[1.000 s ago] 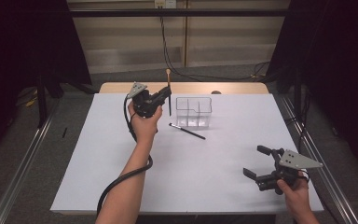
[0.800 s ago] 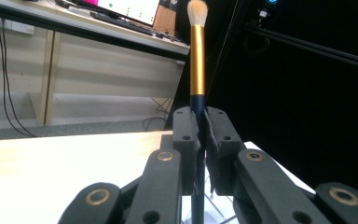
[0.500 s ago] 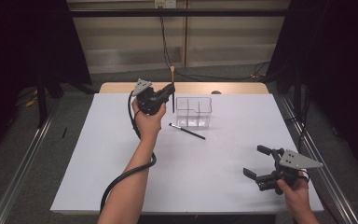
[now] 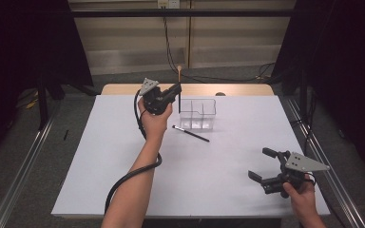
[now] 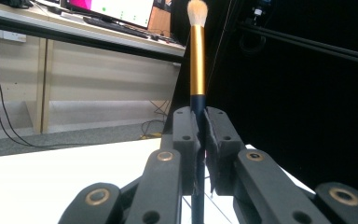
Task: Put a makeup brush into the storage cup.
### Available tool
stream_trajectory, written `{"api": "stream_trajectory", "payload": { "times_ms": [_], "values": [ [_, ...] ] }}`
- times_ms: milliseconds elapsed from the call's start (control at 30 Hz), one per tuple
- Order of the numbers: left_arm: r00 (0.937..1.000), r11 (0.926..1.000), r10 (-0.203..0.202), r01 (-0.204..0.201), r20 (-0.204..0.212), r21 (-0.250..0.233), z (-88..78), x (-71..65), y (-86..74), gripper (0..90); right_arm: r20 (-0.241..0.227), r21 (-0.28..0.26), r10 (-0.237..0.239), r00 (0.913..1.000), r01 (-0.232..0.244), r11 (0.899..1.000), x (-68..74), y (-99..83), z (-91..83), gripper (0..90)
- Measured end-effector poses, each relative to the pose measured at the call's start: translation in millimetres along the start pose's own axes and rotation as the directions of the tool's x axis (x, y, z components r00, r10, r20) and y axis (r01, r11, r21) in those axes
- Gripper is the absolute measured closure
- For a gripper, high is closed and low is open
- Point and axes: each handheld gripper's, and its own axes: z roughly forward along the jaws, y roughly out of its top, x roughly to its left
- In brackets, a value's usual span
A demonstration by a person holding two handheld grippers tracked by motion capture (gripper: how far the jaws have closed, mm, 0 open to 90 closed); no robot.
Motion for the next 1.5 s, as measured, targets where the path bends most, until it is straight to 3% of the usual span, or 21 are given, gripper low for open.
{"api": "stream_trajectory", "payload": {
  "times_ms": [400,867,1500],
  "values": [
    [0.9993,0.9990,0.037,-0.037,-0.001,0.026,9.4,-3.0,8.4,83.5,0.000,0.000,0.001,1.0000,-0.001,1.000,-0.7,-0.4,0.0,0.0],
    [0.9991,0.9987,0.043,-0.043,0.002,0.026,22.6,-5.7,12.6,83.5,0.000,-0.001,0.000,1.0000,0.000,1.000,-1.1,-0.3,-0.3,0.0],
    [0.9971,0.9970,0.075,-0.074,-0.018,0.022,31.6,-3.1,5.0,83.5,-0.002,-0.001,0.004,1.0000,-0.004,1.000,-1.7,-1.1,-0.1,0.0]
  ]
}}
